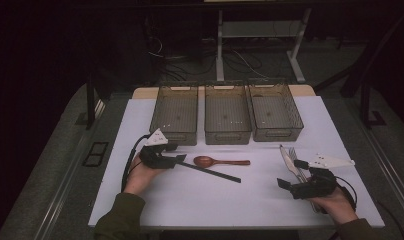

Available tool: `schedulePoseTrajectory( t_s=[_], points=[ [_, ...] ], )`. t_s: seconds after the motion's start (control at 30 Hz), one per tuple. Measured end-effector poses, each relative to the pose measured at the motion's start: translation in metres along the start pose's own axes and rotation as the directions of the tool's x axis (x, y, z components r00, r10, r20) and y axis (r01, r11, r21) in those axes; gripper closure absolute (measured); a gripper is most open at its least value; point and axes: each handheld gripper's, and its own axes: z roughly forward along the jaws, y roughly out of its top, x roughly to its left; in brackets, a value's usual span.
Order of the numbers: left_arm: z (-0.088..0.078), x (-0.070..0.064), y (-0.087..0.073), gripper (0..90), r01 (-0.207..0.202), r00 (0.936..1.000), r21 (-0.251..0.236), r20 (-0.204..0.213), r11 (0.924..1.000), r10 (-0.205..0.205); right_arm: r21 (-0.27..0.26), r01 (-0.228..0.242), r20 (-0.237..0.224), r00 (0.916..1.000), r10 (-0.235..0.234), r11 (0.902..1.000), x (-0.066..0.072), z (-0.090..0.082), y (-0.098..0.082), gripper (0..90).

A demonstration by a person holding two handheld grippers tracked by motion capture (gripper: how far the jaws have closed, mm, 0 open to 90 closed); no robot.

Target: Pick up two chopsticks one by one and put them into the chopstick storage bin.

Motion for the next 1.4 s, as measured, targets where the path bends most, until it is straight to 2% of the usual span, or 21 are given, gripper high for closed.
schedulePoseTrajectory(
  t_s=[0.27, 0.3, 0.5, 0.7, 0.87, 1.4],
  points=[
    [0.005, 0.01, -0.006, 74.7, 0.033, 0.9995, 0.063, -0.004, 0.9975, -0.033, 0.001, -0.001, 0.001, 1.0, 0.001, 1.0, 0.0, 0.0, 0.0, 2.1],
    [0.005, 0.012, -0.006, 77.7, 0.025, 0.9997, 0.078, -0.003, 0.9966, -0.025, 0.001, -0.002, 0.001, 1.0, 0.002, 1.0, 0.0, 0.0, 0.0, 2.1],
    [0.006, 0.013, -0.008, 88.2, 0.035, 0.9992, 0.11, -0.021, 0.9933, -0.033, 0.002, 0.001, 0.001, 1.0, -0.001, 1.0, 0.0, 0.0, 0.0, 2.1],
    [0.007, 0.014, -0.01, 88.7, 0.036, 0.999, 0.152, -0.032, 0.9878, -0.031, 0.002, 0.001, 0.001, 1.0, -0.001, 1.0, 0.0, 0.0, 0.0, 2.1],
    [0.007, 0.015, -0.011, 88.7, 0.049, 0.9984, 0.166, -0.034, 0.9849, -0.044, 0.002, 0.001, 0.002, 1.0, -0.001, 1.0, 0.0, 0.0, 0.0, 2.1],
    [0.002, 0.014, -0.012, 88.8, 0.045, 0.9988, 0.2, -0.028, 0.9787, -0.04, 0.001, 0.001, 0.002, 1.0, -0.001, 1.0, 0.0, 0.0, 0.0, 2.1]
  ],
)
